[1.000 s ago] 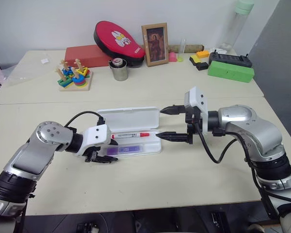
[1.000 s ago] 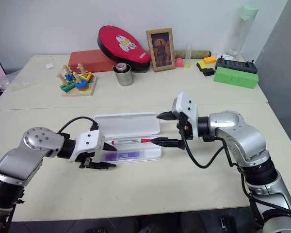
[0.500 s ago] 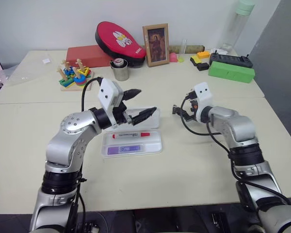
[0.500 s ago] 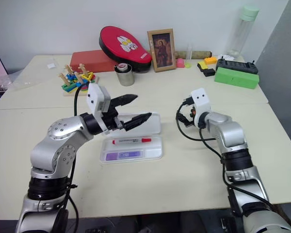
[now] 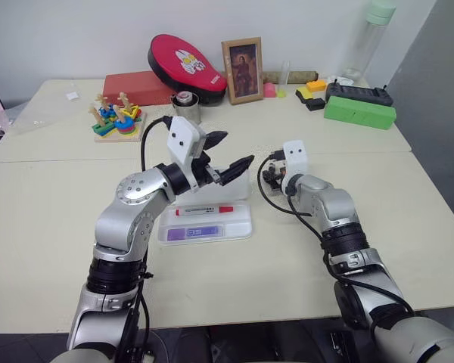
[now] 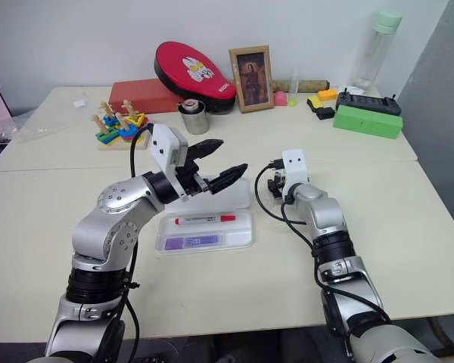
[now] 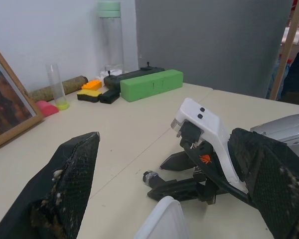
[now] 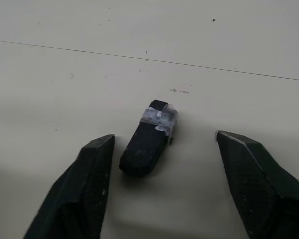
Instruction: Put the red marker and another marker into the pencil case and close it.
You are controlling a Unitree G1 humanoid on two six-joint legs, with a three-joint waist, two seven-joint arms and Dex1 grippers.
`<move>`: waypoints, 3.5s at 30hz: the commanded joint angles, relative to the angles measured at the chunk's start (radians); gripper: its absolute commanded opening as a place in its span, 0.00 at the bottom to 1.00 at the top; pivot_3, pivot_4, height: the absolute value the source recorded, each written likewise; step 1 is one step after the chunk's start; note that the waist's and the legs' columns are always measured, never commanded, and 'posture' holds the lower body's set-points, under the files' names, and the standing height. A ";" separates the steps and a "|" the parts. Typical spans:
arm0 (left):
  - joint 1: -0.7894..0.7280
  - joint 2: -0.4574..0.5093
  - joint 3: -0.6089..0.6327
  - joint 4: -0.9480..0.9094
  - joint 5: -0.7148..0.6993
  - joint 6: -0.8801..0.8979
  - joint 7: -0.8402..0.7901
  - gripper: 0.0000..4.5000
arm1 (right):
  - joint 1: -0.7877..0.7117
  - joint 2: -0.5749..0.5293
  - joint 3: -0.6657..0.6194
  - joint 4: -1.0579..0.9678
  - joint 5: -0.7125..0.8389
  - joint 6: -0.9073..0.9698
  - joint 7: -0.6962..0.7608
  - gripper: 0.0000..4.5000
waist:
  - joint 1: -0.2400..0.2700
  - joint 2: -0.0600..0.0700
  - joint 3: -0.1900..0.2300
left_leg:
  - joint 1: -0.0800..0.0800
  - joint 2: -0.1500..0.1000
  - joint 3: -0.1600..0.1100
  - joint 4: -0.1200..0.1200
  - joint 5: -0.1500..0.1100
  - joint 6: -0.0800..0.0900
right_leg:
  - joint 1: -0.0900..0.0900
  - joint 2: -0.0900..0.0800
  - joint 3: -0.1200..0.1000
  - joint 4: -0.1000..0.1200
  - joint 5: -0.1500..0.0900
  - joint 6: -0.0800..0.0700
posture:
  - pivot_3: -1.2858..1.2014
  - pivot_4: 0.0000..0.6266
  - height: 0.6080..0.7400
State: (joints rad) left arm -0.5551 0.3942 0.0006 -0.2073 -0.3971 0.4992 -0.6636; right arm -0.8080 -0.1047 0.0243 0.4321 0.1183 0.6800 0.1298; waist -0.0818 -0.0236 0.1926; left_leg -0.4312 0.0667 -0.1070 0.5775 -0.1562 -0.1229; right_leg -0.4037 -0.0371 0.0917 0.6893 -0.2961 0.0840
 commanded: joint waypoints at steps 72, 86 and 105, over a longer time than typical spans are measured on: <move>0.400 0.375 0.248 -0.310 -0.222 0.035 -0.202 1.00 | 0.049 -0.329 0.264 -0.534 0.234 -0.067 1.042 0.95 | 0.003 0.000 0.000 | -0.001 0.000 0.000 -0.001 0.000 0.001 | 0.001 0.000 0.001 -0.007 0.001 0.002 | 0.52 0.24 1.00; 0.515 0.278 0.515 -0.439 -0.398 0.157 0.113 1.00 | -0.340 -0.101 0.156 -0.024 0.100 -0.137 0.674 0.23 | 0.000 -0.001 -0.001 | 0.001 0.000 0.000 0.000 0.000 0.001 | 0.000 0.000 0.001 -0.002 0.002 0.001 | 0.52 0.24 1.00; 0.526 0.364 0.490 -0.458 -0.434 0.169 0.099 1.00 | -0.177 -0.092 0.394 -0.110 -0.062 -0.190 0.861 0.01 | -0.006 -0.002 -0.002 | 0.001 0.000 0.000 -0.001 0.000 0.001 | 0.000 0.000 0.001 -0.001 0.002 0.001 | 0.52 0.24 1.00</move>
State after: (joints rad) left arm -0.0394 0.7402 0.4961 -0.6344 -0.8365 0.6725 -0.5484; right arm -1.0270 -0.1853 0.3629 0.3723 0.0672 0.4788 0.9356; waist -0.0874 -0.0257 0.1909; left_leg -0.4295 0.0671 -0.1067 0.5763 -0.1559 -0.1223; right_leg -0.4037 -0.0370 0.0926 0.6881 -0.2946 0.0849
